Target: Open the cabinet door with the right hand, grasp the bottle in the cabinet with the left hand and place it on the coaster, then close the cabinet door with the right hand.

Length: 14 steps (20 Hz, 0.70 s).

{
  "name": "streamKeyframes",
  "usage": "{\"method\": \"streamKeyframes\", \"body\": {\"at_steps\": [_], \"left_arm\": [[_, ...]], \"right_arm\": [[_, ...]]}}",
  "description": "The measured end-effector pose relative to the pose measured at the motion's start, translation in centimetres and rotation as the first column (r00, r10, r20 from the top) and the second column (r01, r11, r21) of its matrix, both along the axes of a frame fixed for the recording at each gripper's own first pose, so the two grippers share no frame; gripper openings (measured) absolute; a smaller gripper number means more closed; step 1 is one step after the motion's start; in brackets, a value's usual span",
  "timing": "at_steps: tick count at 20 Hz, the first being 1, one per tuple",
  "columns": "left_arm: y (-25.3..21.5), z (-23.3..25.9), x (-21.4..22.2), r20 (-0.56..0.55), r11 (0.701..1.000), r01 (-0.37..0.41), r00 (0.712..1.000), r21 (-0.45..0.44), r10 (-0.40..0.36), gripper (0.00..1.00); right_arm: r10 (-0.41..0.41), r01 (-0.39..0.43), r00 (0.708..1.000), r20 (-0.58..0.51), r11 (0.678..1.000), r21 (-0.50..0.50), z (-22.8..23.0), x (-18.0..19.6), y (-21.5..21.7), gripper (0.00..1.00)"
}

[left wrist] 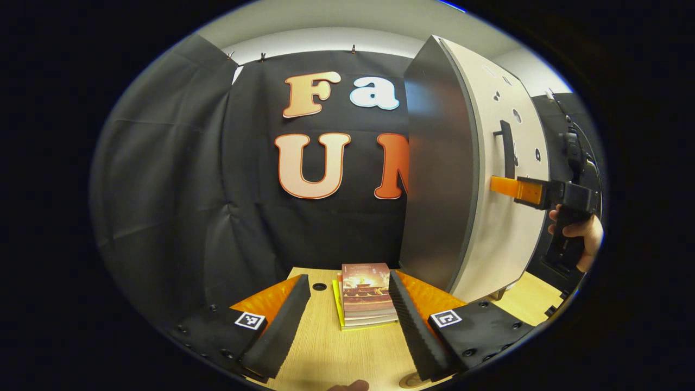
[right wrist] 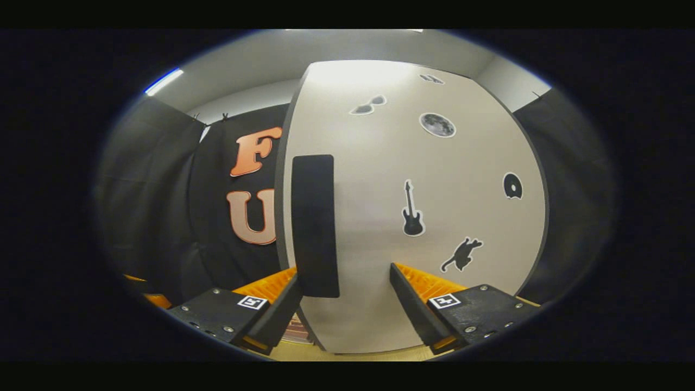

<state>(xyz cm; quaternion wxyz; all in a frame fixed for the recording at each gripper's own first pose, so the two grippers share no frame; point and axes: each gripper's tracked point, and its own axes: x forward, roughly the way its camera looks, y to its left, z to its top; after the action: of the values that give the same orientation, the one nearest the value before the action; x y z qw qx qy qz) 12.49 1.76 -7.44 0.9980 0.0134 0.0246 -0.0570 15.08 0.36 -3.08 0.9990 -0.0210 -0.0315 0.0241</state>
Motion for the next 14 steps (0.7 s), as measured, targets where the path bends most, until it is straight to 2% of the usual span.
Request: {"method": "streamKeyframes", "body": {"at_steps": [5, 7, 11, 14], "left_arm": [[-1.9, 0.6, -0.5, 0.000, 1.000, 0.017, 1.000, -0.002, -0.017, 0.95], [-2.6, 1.0, -1.1, -0.002, 1.000, 0.020, 1.000, -0.001, -0.020, 0.95], [-4.2, 2.3, -2.7, 0.021, 1.000, 0.010, 1.000, 0.005, -0.010, 0.95], [-5.7, 3.0, -5.0, 0.025, 1.000, 0.002, 1.000, 0.006, -0.002, 0.95]], "right_arm": [[0.009, -0.009, 1.000, -0.024, 1.000, 0.004, -0.1, 0.1, 0.1, 0.93], [0.042, -0.042, 0.998, -0.041, 0.999, 0.008, -0.3, -0.4, 0.7, 0.93], [0.078, -0.079, 0.996, -0.034, 0.997, -0.024, 0.1, -5.1, 0.6, 0.93], [0.081, -0.081, 0.996, -0.041, 0.997, 0.003, 0.7, -10.2, -0.9, 0.93]]}}
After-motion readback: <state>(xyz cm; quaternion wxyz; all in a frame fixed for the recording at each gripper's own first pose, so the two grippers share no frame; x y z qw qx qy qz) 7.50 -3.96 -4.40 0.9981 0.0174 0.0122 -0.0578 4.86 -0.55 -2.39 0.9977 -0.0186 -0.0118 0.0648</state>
